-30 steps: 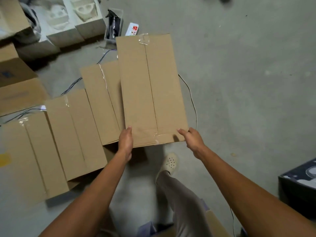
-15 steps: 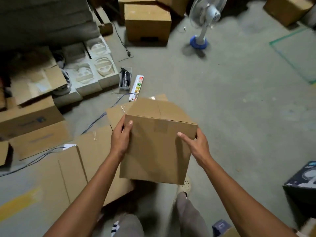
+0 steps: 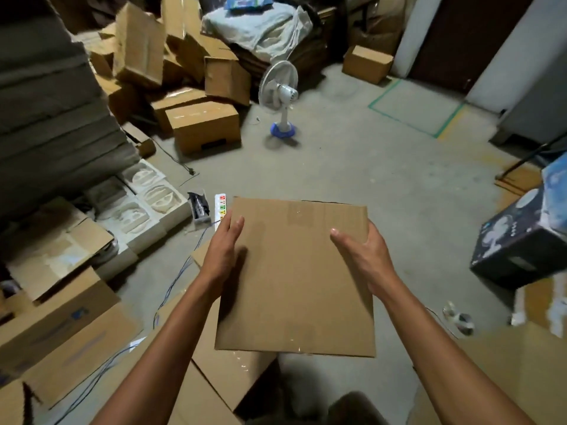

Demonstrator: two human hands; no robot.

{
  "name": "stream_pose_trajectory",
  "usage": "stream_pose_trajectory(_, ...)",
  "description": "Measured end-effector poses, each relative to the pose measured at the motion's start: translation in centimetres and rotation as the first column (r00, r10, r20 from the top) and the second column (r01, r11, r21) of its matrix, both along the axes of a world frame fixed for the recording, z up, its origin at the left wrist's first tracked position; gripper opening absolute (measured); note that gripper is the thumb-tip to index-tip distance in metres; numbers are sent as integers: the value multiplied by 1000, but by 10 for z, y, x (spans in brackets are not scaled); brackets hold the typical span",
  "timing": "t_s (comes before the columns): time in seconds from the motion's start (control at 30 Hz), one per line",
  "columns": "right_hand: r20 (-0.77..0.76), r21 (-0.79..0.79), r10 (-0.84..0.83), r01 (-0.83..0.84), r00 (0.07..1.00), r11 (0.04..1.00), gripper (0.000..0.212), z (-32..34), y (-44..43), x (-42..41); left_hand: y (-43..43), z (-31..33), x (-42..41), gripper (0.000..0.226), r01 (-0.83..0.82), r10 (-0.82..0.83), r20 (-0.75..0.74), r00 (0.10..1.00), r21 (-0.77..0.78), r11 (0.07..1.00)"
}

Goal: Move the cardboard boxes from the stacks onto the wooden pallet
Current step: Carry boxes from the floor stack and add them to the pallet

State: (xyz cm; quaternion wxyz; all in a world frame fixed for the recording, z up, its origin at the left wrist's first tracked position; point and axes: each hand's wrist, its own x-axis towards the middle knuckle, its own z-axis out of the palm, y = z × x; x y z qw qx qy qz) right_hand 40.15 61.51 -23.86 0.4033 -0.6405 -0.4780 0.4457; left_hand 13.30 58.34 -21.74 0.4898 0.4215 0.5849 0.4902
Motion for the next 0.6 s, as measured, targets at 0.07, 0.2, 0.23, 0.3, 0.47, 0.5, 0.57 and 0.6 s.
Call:
stream_pose_trajectory(0.07, -12, 37, -35, 35, 999, 999, 75, 18, -28, 7, -17, 20, 7, 31, 16, -15, 46, 999, -18, 1000)
stream_pose_trajectory(0.2, -30, 105, -133, 135, 991, 985, 76, 46, -91, 22, -53, 52, 18, 63, 127, -125, 94, 988, -13, 992)
stream_pose_trajectory(0.23, -38, 123, -157, 161, 987, 979, 76, 52, -109, 27, -63, 58, 21, 68, 157, -156, 105, 982, -6, 988)
stream_pose_trajectory(0.3, -55, 162, -204, 210, 977, 964, 70, 65, -148, 37, -89, 74, 31, 69, 234, -234, 99, 967, 9, 972)
stream_pose_trajectory(0.47, -101, 254, -297, 314, 949, 915, 62, 95, -253, 55, -158, 114, 58, 61, 356, -358, 107, 928, 40, 934)
stream_pose_trajectory(0.5, -102, 273, -311, 327, 945, 905, 61, 99, -269, 56, -168, 118, 60, 61, 373, -374, 123, 919, 30, 927)
stream_pose_trajectory(0.57, -99, 308, -338, 351, 936, 884, 59, 109, -308, 58, -195, 127, 63, 65, 417, -417, 123, 901, 26, 909)
stream_pose_trajectory(0.6, -90, 323, -352, 362, 932, 875, 61, 113, -327, 57, -209, 132, 62, 69, 442, -441, 120, 889, 25, 897)
